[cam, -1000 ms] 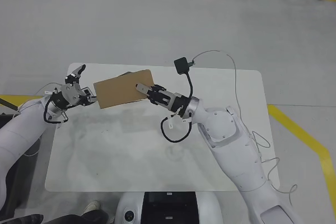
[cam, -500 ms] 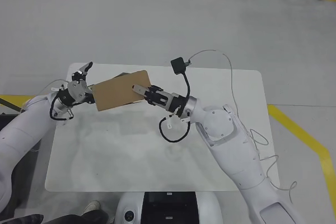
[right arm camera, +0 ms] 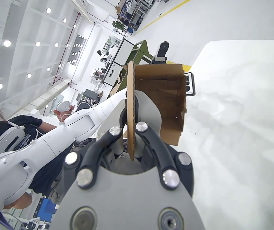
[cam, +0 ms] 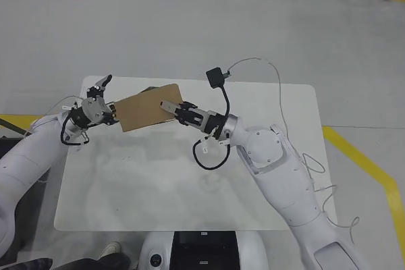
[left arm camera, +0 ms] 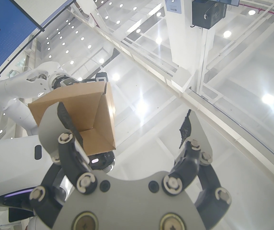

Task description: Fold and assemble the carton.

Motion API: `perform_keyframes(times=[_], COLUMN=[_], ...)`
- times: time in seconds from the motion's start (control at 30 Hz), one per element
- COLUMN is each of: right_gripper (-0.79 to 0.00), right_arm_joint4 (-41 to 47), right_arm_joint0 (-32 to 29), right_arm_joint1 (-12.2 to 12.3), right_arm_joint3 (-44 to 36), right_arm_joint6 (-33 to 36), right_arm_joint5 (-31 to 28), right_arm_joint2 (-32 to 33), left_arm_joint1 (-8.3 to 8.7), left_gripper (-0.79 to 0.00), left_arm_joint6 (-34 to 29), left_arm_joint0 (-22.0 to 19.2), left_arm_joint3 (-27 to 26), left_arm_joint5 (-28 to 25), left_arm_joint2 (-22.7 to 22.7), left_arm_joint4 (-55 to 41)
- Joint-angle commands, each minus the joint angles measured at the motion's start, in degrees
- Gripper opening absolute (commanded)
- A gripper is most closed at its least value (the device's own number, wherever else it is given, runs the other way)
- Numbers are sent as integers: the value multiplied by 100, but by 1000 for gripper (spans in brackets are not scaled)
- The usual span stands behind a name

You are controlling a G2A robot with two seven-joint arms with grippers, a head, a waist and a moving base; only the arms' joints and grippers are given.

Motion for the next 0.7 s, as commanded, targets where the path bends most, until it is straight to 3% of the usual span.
perform_keyframes(times=[0.0, 0.27, 0.5, 0.67], right_gripper=[-785, -785, -785, -785], right_arm_joint4=[-24, -174, -777, -954], right_arm_joint0=[-28, -68, 165, 253], right_arm_joint1=[17, 81, 138, 172], right_arm_joint3=[-51, -187, -149, -20], right_arm_joint6=[6, 168, 530, 678], right_arm_joint5=[27, 198, 281, 357], right_arm_joint2=[43, 132, 69, 86], left_arm_joint1=[18, 72, 132, 142], left_gripper=[0, 0, 0, 0], left_arm_joint6=[13, -48, -280, -312], left_arm_joint0=[31, 158, 141, 146], left_arm_joint3=[168, 443, 172, 140], left_arm_joint5=[13, -48, -280, -312], left_arm_joint2=[-45, -263, -237, -227], left_arm_joint4=[11, 105, 949, 1008])
